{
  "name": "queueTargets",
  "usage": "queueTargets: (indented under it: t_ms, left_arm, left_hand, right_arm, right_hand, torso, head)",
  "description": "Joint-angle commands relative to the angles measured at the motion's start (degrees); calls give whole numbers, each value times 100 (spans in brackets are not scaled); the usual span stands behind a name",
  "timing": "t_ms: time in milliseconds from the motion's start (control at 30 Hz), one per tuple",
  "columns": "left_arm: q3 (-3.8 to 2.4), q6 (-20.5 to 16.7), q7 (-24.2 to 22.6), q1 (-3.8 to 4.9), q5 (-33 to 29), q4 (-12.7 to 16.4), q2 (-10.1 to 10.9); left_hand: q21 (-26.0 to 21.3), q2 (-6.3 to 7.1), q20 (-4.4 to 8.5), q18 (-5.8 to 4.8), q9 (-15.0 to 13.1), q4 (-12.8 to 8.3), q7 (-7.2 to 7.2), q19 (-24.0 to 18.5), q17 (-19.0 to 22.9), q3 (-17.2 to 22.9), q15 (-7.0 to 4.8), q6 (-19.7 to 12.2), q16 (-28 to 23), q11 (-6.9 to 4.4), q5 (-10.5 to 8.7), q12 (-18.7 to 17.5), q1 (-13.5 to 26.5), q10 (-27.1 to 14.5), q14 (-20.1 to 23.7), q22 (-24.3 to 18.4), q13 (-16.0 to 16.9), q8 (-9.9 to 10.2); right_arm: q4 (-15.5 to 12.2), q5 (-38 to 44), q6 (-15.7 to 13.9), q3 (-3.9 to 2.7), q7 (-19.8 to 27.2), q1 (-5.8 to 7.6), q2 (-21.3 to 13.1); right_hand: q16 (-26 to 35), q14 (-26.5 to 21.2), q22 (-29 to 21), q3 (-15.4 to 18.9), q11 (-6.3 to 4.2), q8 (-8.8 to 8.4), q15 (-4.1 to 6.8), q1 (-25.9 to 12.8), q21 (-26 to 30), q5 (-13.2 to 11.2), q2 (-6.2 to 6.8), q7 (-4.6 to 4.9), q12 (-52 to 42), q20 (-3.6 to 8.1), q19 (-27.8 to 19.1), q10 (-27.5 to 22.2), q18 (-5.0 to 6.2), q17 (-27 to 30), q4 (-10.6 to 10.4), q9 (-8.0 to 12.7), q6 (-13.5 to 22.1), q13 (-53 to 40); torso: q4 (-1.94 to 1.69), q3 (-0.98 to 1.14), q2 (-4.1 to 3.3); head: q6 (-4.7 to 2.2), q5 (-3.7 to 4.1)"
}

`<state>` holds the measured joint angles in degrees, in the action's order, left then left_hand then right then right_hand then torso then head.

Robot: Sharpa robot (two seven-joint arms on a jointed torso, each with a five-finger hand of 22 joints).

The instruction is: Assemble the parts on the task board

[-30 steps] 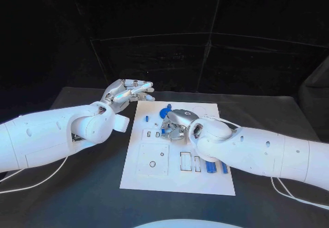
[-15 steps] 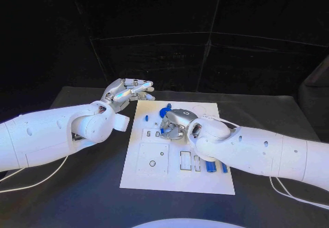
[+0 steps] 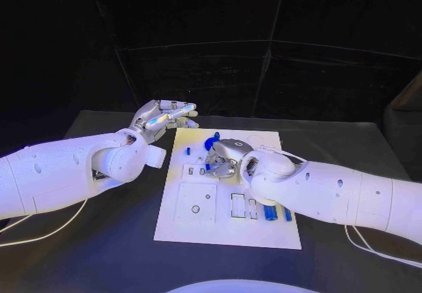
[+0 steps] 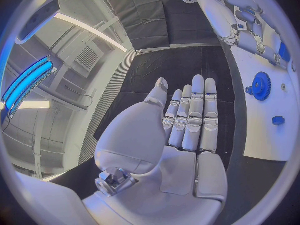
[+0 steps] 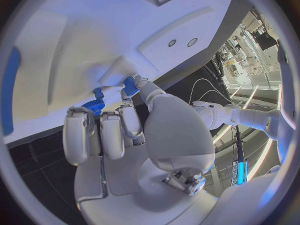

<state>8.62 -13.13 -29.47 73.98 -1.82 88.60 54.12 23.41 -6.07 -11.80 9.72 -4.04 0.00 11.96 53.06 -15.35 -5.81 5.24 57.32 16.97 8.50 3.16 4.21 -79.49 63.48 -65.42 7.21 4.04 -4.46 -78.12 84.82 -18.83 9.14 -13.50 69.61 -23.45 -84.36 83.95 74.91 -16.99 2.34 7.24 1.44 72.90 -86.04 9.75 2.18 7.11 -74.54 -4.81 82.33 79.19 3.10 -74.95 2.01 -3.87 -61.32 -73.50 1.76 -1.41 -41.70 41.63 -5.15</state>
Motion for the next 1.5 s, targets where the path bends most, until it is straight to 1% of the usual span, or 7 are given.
queueTargets:
  t_ms: [33, 133, 367, 833, 1133, 1433, 1500]
  left_arm:
    - [-5, 68, -61, 10, -13, 2, -8]
    - [-5, 69, -60, 10, -13, 0, -10]
    - [-5, 69, -59, 10, -13, -3, -9]
    - [-5, 65, -56, 9, -13, -13, -11]
    - [-5, 65, -53, 9, -13, -19, -14]
    - [-5, 67, -47, 9, -13, -25, -19]
    - [-5, 63, -45, 9, -13, -25, -19]
  left_hand:
    - [-33, -55, -14, 78, 1, -17, 11, -12, 5, -2, 24, 35, -38, 13, 11, -27, 16, 39, 16, -6, -8, 18]
    - [-33, -55, -14, 78, 1, -17, 11, -12, 5, -2, 24, 35, -38, 13, 11, -27, 16, 39, 16, -6, -8, 18]
    - [-33, -55, -14, 78, 1, -17, 11, -12, 5, -2, 24, 35, -38, 13, 11, -27, 16, 39, 16, -6, -8, 18]
    - [-33, -55, -14, 78, 1, -17, 11, -12, 5, -2, 24, 35, -38, 13, 11, -27, 16, 39, 16, -6, -8, 18]
    - [-33, -55, -14, 78, 1, -17, 11, -12, 5, -2, 24, 35, -38, 13, 11, -27, 16, 39, 16, -6, -8, 18]
    - [-33, -55, -14, 78, 1, -17, 11, -12, 5, -2, 24, 35, -38, 13, 11, -27, 16, 39, 16, -6, -8, 18]
    - [-36, -57, -14, 79, 1, -25, 13, -10, 6, 2, 23, 36, -51, 13, 11, -29, 13, 40, 8, -10, -9, 21]
  right_arm:
    - [17, -84, 285, 18, 31, -17, -3]
    - [23, -96, 329, 18, 31, -18, -4]
    - [28, -60, 396, 18, 4, -19, -14]
    - [19, 16, 427, 18, -68, -20, -14]
    - [27, 30, 321, 18, -96, -20, -11]
    - [33, 32, 173, 18, -86, -20, 7]
    - [33, 27, 81, 18, -88, -20, 8]
  right_hand:
    - [18, 333, 312, -33, 3, -15, 29, -48, 4, 10, 0, 17, 21, 15, -24, -48, -48, -63, -5, 10, 31, 20]
    - [18, 334, 310, -36, 7, -22, 25, -53, 5, 10, 7, 21, 40, 13, -25, -61, -48, -66, -2, 11, 42, 37]
    - [18, 333, 310, -37, 8, -24, 24, -54, 5, 10, 9, 22, 44, 12, -26, -64, -48, -65, -1, 12, 45, 41]
    - [28, 331, 296, -32, 36, -69, 0, -91, 15, -19, 147, 55, 160, -12, -36, -147, -45, -54, 53, 11, 111, 146]
    - [37, 328, 287, 49, 78, -151, -35, -234, 22, 19, 262, 101, 284, -42, -42, -228, -44, -44, 11, 18, 249, 263]
    - [45, 325, 276, 153, 105, -210, -61, -339, 30, -26, 318, 124, 402, -70, -48, -312, -41, -33, -43, 12, 352, 381]
    - [51, 323, 275, 243, 113, -233, -69, -419, 31, -45, 379, 128, 499, -78, -48, -379, -41, -23, -85, 12, 396, 485]
  torso:
    - [3, 3, -3]
    - [3, -1, 2]
    - [5, 0, 3]
    - [0, 1, -1]
    - [1, 0, 1]
    - [-1, 1, 1]
    - [2, 0, -1]
  head:
    - [5, 4]
    - [11, 8]
    - [23, 11]
    - [38, 32]
    - [47, 44]
    - [56, 60]
    - [58, 64]
